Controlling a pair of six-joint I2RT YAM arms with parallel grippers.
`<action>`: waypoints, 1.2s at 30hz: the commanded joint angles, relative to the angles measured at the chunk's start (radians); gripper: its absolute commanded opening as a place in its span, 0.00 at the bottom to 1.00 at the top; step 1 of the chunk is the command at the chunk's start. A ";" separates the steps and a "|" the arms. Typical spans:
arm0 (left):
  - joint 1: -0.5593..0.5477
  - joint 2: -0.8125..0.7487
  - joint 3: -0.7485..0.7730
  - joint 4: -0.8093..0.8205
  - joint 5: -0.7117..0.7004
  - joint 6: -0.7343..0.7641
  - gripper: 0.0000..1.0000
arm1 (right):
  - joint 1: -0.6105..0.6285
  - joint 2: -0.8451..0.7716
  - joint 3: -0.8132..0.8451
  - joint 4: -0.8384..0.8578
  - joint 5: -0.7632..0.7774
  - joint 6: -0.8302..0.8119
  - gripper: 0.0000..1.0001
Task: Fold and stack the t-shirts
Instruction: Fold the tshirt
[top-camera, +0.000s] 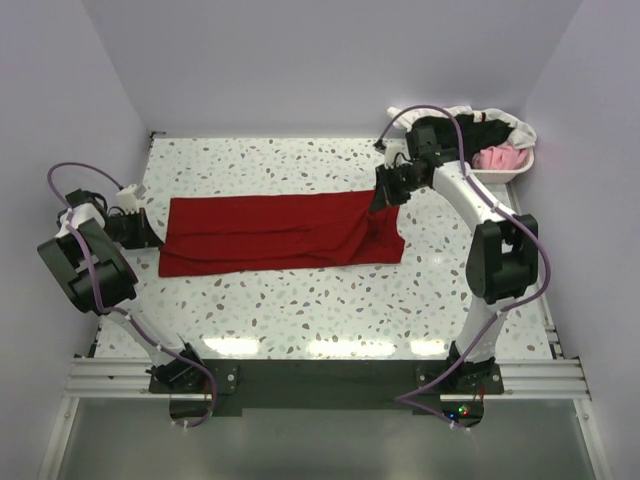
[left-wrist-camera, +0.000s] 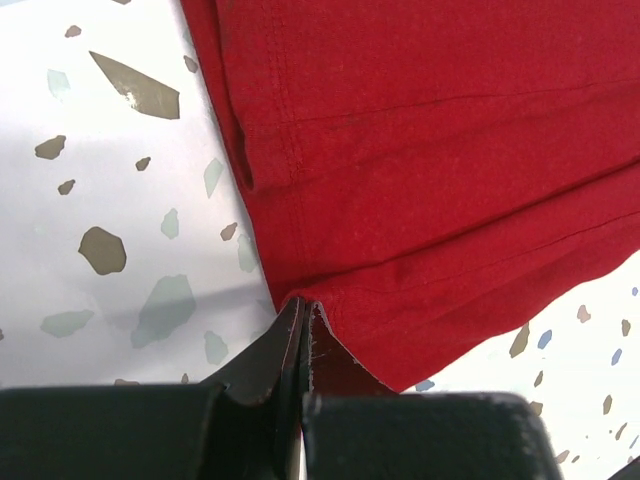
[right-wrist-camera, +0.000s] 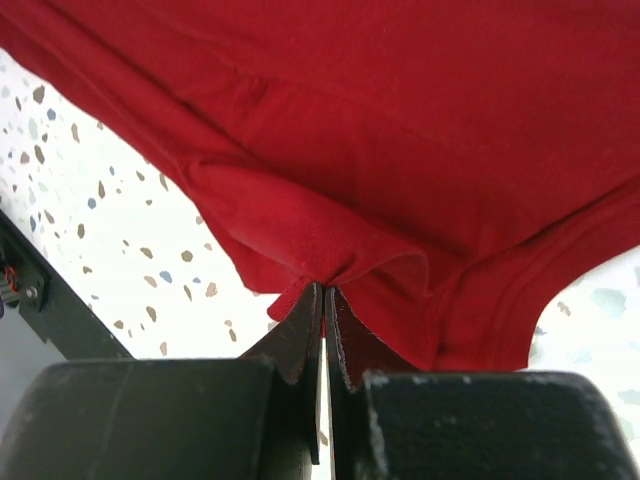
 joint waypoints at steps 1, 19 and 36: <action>0.008 0.011 0.025 0.018 0.037 -0.024 0.00 | -0.002 0.026 0.085 0.046 -0.024 0.036 0.00; 0.008 0.026 0.065 0.033 0.082 -0.050 0.00 | -0.005 0.101 0.228 0.085 0.034 0.095 0.00; 0.010 0.057 0.080 0.058 0.068 -0.057 0.00 | -0.015 0.109 0.240 0.112 0.096 0.099 0.00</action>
